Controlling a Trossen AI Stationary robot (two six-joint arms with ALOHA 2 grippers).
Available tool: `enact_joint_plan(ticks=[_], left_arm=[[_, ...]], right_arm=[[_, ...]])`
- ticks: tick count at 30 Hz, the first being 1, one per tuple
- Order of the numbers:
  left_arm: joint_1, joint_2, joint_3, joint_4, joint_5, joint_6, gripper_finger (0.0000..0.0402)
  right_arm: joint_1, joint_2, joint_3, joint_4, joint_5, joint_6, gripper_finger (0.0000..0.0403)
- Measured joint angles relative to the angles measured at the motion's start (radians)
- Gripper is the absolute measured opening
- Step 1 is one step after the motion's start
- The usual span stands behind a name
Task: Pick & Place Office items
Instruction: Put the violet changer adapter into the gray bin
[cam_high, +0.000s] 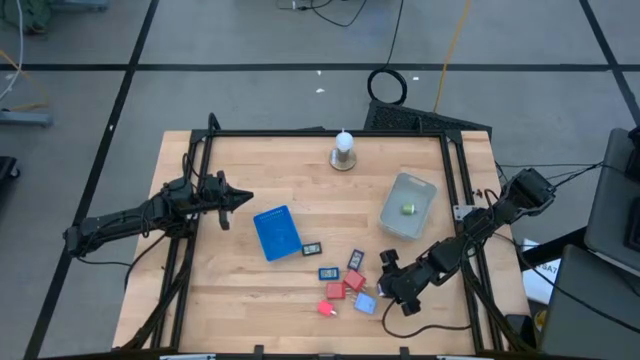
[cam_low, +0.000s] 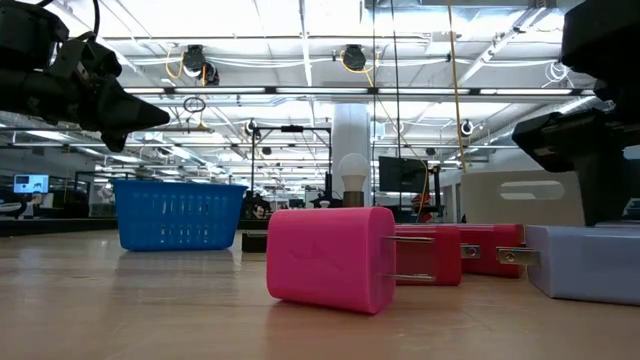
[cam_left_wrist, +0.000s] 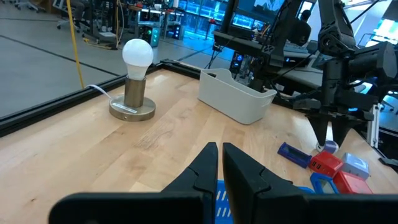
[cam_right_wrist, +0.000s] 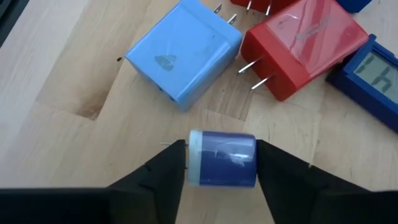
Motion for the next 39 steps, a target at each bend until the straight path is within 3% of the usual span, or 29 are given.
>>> enact_joint_plan(ticks=[4, 10, 14, 22, 30, 39], left_arm=[[0.0, 0.0, 0.0, 0.0, 0.0, 0.0, 0.0024], [0.0, 0.0, 0.0, 0.0, 0.0, 0.0, 0.0024], [0.0, 0.0, 0.0, 0.0, 0.0, 0.0, 0.0024], [0.0, 0.0, 0.0, 0.0, 0.0, 0.0, 0.0024], [0.0, 0.0, 0.0, 0.0, 0.0, 0.012, 0.0024], [0.0, 0.0, 0.0, 0.0, 0.0, 0.008, 0.0024]], right_arm=[[0.0, 0.0, 0.0, 0.0, 0.001, 0.009, 0.0147], [0.0, -0.022, 0.0, 0.008, 0.001, -0.005, 0.0149], [-0.003, -0.109, 0.0, 0.052, 0.007, -0.08, 0.0157], [-0.014, -0.448, 0.0, 0.063, 0.191, -0.219, 0.0147], [-0.085, -0.792, -0.083, 0.061, 0.162, -0.261, 0.0147], [-0.241, -1.172, -0.326, 0.006, 0.16, -0.241, 0.0147]])
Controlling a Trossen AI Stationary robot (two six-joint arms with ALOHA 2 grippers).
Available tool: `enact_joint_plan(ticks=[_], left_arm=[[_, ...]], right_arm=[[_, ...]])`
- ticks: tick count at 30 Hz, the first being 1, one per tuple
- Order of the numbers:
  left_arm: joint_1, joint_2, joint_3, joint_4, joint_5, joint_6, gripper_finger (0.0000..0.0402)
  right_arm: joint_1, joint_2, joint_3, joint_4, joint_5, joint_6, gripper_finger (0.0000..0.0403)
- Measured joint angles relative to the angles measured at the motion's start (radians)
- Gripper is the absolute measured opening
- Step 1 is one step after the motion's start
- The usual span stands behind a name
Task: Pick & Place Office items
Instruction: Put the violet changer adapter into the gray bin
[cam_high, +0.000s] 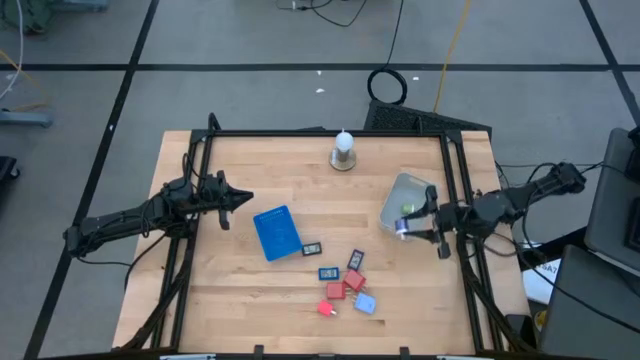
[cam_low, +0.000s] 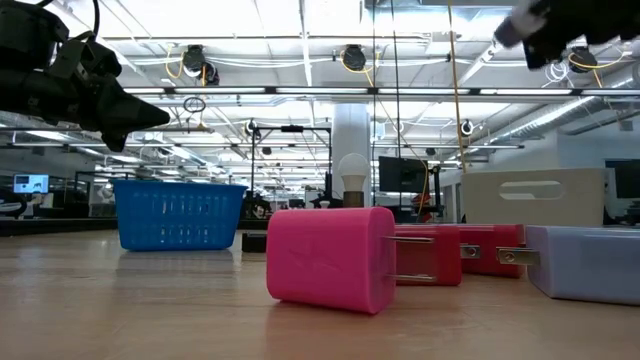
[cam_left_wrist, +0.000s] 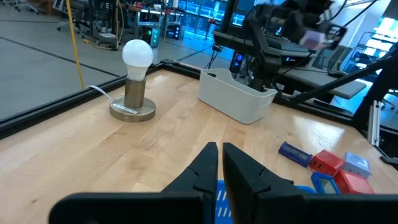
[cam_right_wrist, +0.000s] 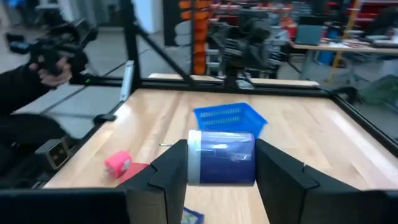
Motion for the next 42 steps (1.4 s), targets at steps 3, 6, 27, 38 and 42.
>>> enact_joint_plan(ticks=[3, 6, 27, 38, 42], left_arm=[[0.0, 0.0, 0.0, 0.0, 0.0, 0.0, 0.0024], [0.0, 0.0, 0.0, 0.0, 0.0, 0.0, 0.0024], [0.0, 0.0, 0.0, 0.0, 0.0, -0.001, 0.0024], [0.0, 0.0, 0.0, 0.0, -0.001, -0.001, 0.0024], [0.0, 0.0, 0.0, 0.0, -0.001, -0.001, 0.0024]], right_arm=[[-0.037, -0.114, -0.062, -0.031, -0.004, 0.021, 0.0147], [-0.059, -0.204, -0.092, -0.072, -0.026, 0.026, 0.0147], [-0.159, -0.305, -0.218, -0.124, 0.003, 0.093, 0.015], [-0.22, -0.062, 0.029, -0.333, 0.02, 0.083, 0.0147], [-0.258, 0.14, 0.131, -0.517, 0.081, 0.141, 0.0147]])
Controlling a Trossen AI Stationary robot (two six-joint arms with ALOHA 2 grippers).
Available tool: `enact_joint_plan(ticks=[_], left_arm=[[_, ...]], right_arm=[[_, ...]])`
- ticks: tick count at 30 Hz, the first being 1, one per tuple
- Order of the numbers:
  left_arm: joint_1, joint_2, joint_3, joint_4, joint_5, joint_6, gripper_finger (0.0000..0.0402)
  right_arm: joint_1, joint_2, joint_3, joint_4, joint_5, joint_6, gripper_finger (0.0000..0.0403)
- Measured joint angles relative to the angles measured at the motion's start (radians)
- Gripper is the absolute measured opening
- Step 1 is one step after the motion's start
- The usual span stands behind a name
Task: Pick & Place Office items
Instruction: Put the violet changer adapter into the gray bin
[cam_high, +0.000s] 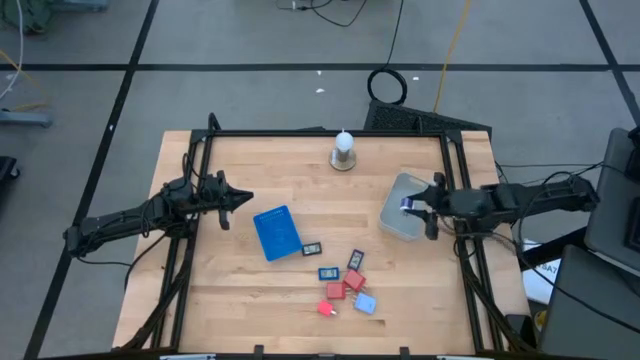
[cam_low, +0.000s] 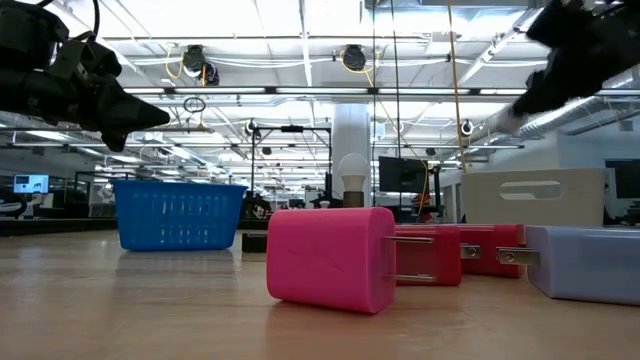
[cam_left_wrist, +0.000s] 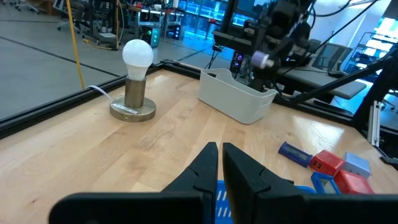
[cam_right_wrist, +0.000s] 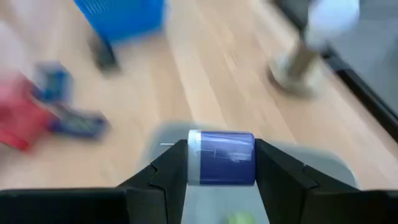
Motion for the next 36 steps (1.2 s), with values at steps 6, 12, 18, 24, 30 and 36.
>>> enact_joint_plan(ticks=[6, 12, 18, 24, 30, 36], left_arm=[[0.0, 0.0, 0.0, 0.0, 0.0, 0.0, 0.0024], [0.0, 0.0, 0.0, 0.0, 0.0, 0.0, 0.0024], [0.0, 0.0, 0.0, 0.0, 0.0, 0.023, 0.0024], [0.0, 0.0, 0.0, 0.0, 0.0, 0.025, 0.0024], [0.0, 0.0, 0.0, 0.0, 0.0, 0.03, 0.0024], [0.0, 0.001, 0.0, 0.0, 0.0, 0.045, 0.0024]], right_arm=[[-0.111, 0.241, 0.027, -0.015, -0.001, 0.05, 0.0149], [-0.243, 0.372, 0.027, -0.009, -0.036, 0.081, 0.0147], [-0.367, 0.446, 0.027, 0.039, -0.173, 0.079, 0.0151], [-0.452, 0.53, 0.027, 0.08, -0.253, 0.03, 0.0147], [-0.483, 0.584, 0.027, 0.111, -0.268, 0.015, 0.0155], [-0.497, 0.618, 0.027, 0.119, -0.268, -0.002, 0.015]])
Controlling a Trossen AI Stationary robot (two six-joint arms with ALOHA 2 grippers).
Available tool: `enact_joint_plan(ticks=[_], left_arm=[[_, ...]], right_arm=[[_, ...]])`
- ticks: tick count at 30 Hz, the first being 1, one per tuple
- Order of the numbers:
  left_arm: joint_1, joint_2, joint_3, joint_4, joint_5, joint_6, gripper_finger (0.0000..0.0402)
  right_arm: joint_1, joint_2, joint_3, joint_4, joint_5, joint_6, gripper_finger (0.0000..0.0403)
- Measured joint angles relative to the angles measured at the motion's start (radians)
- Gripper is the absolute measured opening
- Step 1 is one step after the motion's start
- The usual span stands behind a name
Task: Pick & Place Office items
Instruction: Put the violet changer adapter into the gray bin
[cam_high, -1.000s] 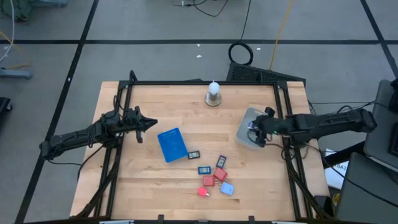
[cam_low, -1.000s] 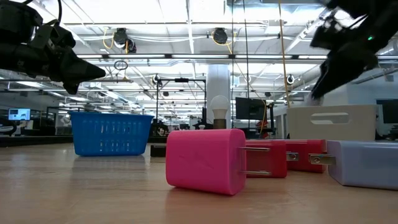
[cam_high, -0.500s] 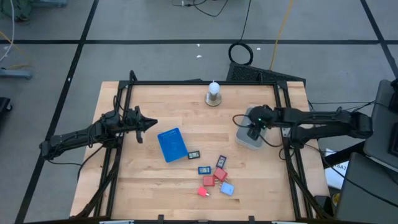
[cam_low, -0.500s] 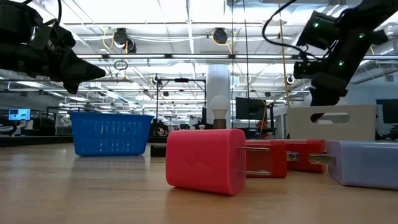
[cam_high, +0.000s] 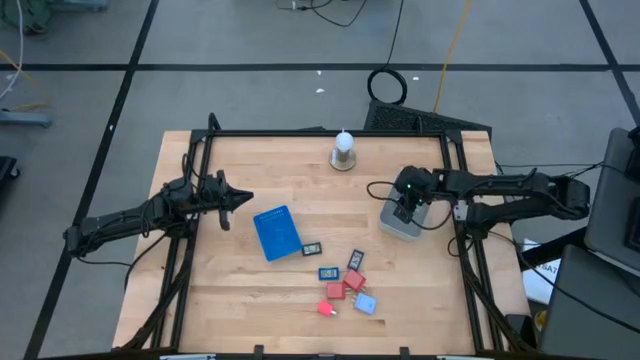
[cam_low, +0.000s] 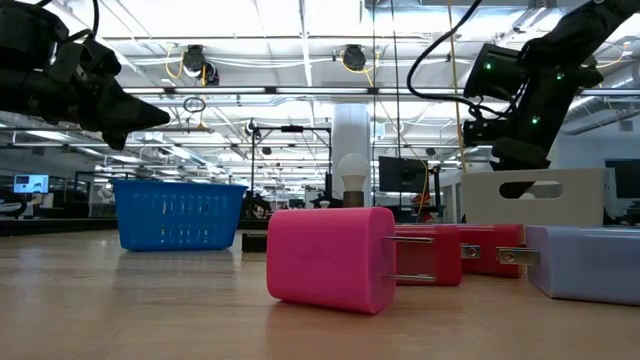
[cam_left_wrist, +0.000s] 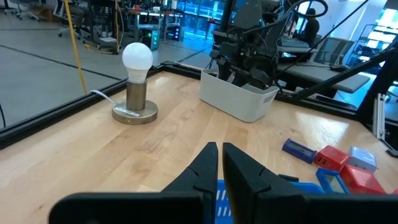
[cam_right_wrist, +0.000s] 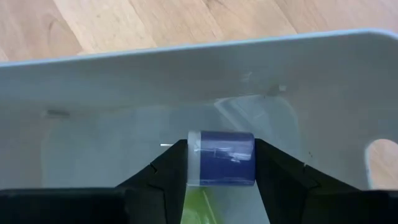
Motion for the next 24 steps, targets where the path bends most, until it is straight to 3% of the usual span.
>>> enact_joint_plan(ticks=[12, 24], left_arm=[[0.0, 0.0, 0.0, 0.0, 0.0, 0.001, 0.0024], [0.0, 0.0, 0.0, 0.0, 0.0, 0.0, 0.0024]], right_arm=[[-0.004, 0.052, 0.0, 0.019, 0.0, -0.028, 0.0156], [-0.003, 0.044, 0.0, 0.033, 0.001, -0.08, 0.0199]])
